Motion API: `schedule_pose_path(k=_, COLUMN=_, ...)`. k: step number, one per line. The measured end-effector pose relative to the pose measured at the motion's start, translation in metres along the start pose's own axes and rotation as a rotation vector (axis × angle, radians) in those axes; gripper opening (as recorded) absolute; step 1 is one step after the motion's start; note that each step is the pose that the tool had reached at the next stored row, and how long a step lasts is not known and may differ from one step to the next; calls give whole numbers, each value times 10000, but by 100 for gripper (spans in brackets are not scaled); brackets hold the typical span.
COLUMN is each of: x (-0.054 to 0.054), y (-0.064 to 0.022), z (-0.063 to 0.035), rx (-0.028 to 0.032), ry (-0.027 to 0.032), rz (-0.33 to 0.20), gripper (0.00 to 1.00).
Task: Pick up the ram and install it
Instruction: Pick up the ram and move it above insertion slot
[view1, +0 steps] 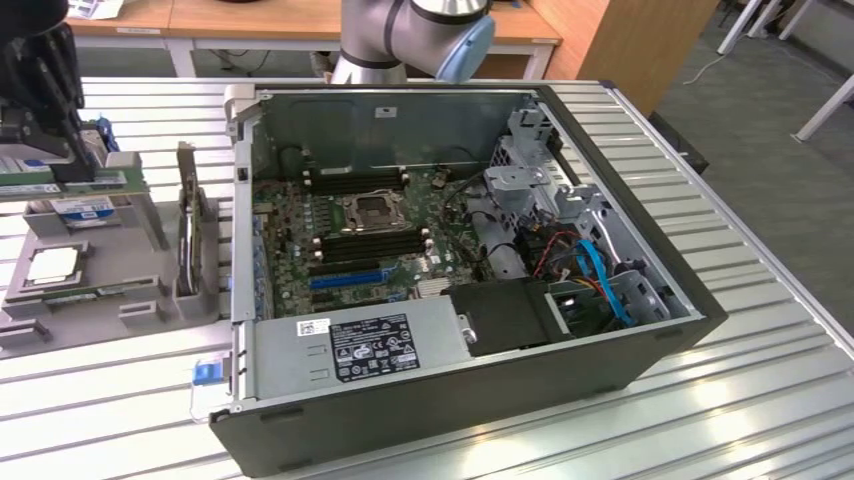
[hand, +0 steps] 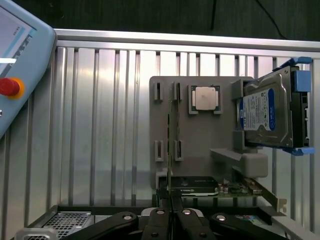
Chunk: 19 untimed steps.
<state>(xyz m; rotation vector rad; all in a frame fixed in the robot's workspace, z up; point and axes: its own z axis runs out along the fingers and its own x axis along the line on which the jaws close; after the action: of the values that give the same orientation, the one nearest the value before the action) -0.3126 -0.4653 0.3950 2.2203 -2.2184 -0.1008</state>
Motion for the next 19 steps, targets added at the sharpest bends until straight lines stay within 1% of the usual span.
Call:
schedule_pose_path(k=13, x=0, y=-184, z=-9, rx=0, ry=1, rz=-1, gripper=12)
schedule_pose_path(k=19, x=0, y=-230, z=-11, rx=-1, ry=1, rz=-15, gripper=12)
